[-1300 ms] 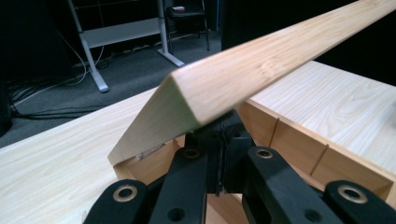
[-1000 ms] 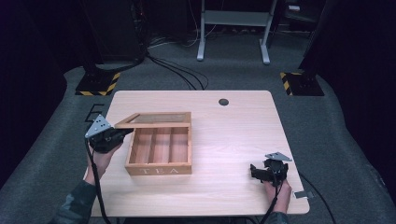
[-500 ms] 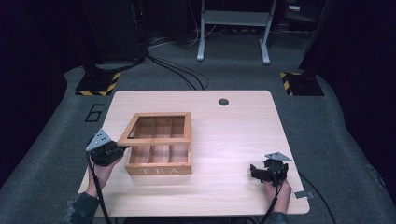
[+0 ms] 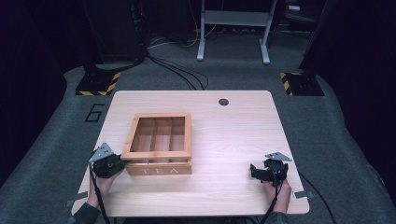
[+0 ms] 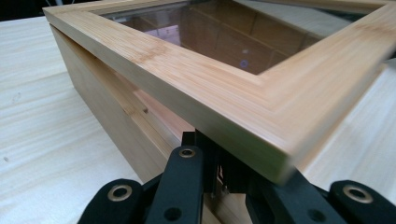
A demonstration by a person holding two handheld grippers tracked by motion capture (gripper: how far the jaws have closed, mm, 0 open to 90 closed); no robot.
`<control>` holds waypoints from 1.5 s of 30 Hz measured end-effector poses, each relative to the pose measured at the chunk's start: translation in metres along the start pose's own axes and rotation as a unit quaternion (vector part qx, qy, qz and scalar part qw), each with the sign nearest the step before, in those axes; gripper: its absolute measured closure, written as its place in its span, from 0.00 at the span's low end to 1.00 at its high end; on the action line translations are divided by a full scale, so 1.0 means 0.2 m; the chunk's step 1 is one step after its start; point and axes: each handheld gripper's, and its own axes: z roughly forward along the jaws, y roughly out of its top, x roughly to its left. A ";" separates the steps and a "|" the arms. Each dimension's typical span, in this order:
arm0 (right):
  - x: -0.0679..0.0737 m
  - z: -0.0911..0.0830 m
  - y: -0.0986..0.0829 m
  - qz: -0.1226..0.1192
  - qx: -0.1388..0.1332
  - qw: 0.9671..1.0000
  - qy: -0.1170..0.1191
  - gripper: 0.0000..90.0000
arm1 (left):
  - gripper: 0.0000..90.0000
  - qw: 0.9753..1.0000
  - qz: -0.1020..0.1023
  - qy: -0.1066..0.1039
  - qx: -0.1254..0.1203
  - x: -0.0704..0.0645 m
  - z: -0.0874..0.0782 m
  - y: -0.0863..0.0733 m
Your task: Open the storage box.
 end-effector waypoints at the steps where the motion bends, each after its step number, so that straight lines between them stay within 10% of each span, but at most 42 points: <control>1: 0.00 0.00 0.00 0.000 0.000 1.000 0.000 0.08 | 0.96 1.000 0.007 0.000 0.004 -0.01 -0.01 0.00; 22: 0.00 0.00 0.00 -0.002 -0.002 1.000 0.000 0.08 | 0.87 1.000 0.014 0.001 0.012 -0.04 -0.15 -0.03; 31: 0.00 0.00 0.00 0.002 0.001 1.000 -0.001 0.08 | 0.81 0.999 0.005 0.008 0.048 -0.04 -0.19 -0.20; 45: 0.00 0.00 0.00 0.001 0.000 1.000 -0.001 0.08 | 0.22 0.991 -0.005 0.033 0.130 0.03 -0.15 -0.31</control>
